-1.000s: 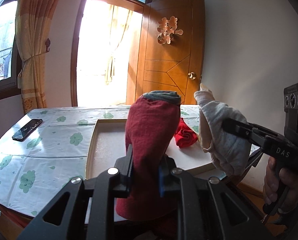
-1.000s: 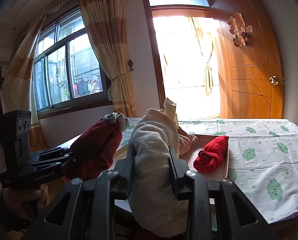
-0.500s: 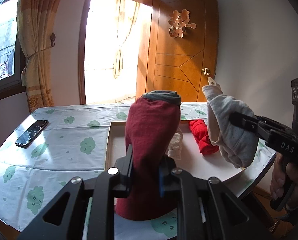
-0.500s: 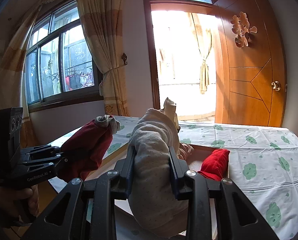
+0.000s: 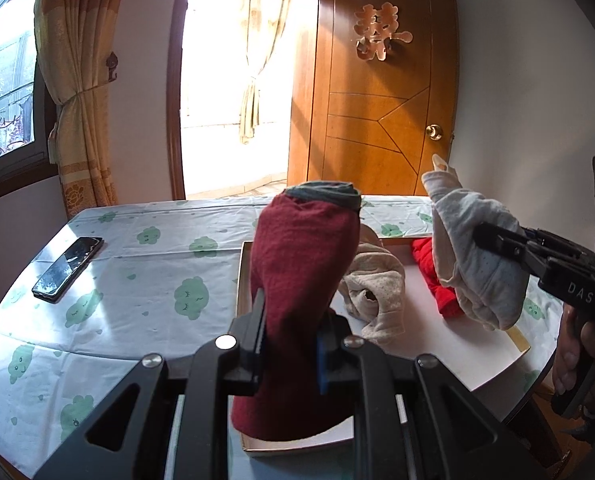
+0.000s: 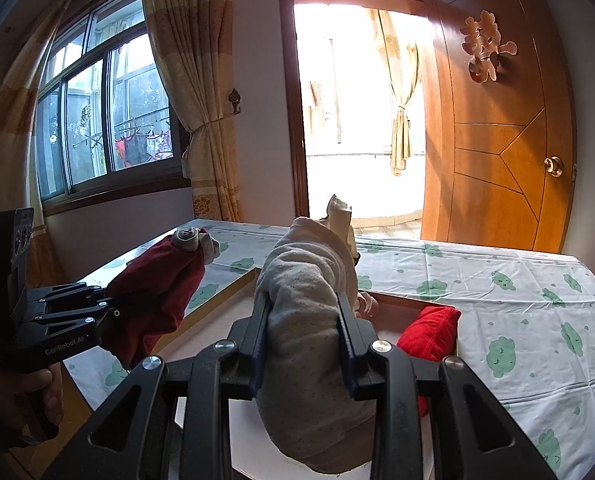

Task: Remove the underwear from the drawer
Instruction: 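Lower both garments into the tray and open both tools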

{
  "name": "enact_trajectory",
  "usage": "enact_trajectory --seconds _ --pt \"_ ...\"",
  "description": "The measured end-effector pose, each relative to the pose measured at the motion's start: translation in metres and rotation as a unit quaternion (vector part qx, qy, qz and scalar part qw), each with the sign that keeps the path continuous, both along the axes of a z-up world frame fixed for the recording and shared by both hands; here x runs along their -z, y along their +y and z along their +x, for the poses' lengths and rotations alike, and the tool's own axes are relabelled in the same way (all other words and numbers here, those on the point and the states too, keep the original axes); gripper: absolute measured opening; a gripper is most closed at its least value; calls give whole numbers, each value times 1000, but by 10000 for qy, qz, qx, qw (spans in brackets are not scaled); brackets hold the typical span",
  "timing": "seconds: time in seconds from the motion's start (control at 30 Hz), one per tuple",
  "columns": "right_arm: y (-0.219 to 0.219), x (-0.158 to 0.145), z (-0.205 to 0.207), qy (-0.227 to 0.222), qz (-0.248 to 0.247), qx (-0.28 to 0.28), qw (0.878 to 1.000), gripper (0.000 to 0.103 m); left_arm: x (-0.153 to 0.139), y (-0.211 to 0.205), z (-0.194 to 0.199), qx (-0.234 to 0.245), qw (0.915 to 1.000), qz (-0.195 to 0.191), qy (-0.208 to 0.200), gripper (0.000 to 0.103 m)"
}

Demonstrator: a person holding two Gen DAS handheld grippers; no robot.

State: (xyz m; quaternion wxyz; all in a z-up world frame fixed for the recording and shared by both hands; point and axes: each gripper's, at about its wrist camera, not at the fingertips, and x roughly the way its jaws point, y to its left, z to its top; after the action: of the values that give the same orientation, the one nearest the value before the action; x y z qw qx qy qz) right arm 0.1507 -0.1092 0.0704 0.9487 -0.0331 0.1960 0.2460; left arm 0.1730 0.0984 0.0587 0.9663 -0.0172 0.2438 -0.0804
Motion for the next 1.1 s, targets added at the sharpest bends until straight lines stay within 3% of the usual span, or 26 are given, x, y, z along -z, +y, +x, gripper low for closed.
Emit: enact_trajectory --seconds 0.23,0.47,1.1 --pt "1 0 16 108 25 74 9999 33 2 -4 15 0 9999 118 93 17" --pt "1 -2 40 369 77 164 9992 33 2 -1 37 -53 9994 -57 323 17" --pt "-8 21 109 1318 371 626 9886 33 22 -12 106 -77 9929 -150 1175 17"
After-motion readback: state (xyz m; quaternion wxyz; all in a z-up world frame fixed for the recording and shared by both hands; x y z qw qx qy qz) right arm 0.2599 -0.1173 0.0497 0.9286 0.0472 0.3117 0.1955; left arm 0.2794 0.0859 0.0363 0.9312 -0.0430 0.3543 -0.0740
